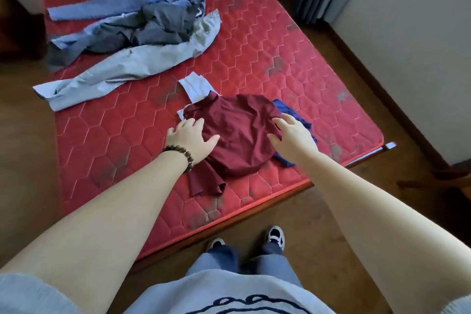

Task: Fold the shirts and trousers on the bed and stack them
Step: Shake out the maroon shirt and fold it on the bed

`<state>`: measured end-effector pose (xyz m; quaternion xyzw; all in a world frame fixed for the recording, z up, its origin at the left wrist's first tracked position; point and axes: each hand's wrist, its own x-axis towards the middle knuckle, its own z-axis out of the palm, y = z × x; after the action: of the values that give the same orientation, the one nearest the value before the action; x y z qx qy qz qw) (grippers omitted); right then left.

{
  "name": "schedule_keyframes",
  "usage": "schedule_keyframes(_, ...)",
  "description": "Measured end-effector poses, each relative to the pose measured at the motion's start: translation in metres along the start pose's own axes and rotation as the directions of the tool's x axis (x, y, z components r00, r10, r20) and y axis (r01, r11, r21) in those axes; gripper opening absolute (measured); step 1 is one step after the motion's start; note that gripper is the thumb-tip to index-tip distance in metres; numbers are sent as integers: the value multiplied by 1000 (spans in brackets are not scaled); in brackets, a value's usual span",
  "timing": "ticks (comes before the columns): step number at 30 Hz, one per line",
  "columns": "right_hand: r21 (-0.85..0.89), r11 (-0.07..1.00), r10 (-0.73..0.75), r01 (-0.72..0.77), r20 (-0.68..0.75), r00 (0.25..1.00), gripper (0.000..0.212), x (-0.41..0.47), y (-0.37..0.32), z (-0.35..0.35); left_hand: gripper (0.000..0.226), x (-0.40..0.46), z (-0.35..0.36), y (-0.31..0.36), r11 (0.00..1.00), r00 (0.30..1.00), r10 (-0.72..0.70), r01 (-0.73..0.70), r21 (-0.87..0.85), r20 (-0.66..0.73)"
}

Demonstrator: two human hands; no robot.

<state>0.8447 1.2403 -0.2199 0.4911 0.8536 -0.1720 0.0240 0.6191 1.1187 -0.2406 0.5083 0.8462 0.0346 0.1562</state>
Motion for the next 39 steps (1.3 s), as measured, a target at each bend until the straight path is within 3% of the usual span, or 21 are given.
schedule_keyframes(9,-35,983,-175,180,119,977,53,84,18,-4,66,29,4,14,970,971,-236,235,-57,-24)
schedule_keyframes(18,-42,927,-355,372,211,911,54,160,55,-19,68,48,16,62,886,891,-453,445,-126,-38)
schedule_keyframes(30,-11,910,-393,415,296,870,54,221,56,17,67,99,38,58,851,860,-511,503,-152,-9)
schedule_keyframes(39,5,920,-371,392,337,865,54,311,47,107,71,186,124,12,790,814,-574,578,-203,88)
